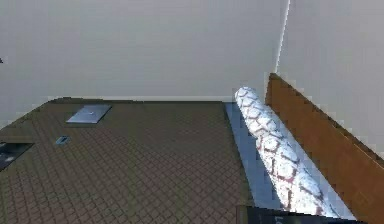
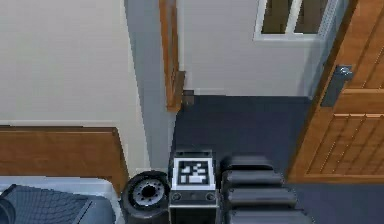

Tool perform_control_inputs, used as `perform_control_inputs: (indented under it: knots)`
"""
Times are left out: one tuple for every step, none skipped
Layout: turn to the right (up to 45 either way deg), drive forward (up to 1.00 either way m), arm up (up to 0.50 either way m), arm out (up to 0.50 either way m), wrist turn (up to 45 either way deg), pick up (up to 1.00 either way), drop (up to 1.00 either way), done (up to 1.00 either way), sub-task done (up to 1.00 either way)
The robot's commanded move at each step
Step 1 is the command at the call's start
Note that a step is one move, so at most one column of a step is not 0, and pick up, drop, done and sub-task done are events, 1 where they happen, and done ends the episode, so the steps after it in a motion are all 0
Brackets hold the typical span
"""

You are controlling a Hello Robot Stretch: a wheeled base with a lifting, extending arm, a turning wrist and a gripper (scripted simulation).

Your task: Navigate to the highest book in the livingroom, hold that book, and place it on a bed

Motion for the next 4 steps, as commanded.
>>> perform_control_inputs:
  knots:
    - [-45.0, 0.00, 0.00, 0.00, 0.0, 0.00, 0.00, 0.00, 0.00]
    - [-45.0, 0.00, 0.00, 0.00, 0.0, 0.00, 0.00, 0.00, 0.00]
    - [-45.0, 0.00, 0.00, 0.00, 0.0, 0.00, 0.00, 0.00, 0.00]
    - [-42.0, 0.00, 0.00, 0.00, 0.0, 0.00, 0.00, 0.00, 0.00]
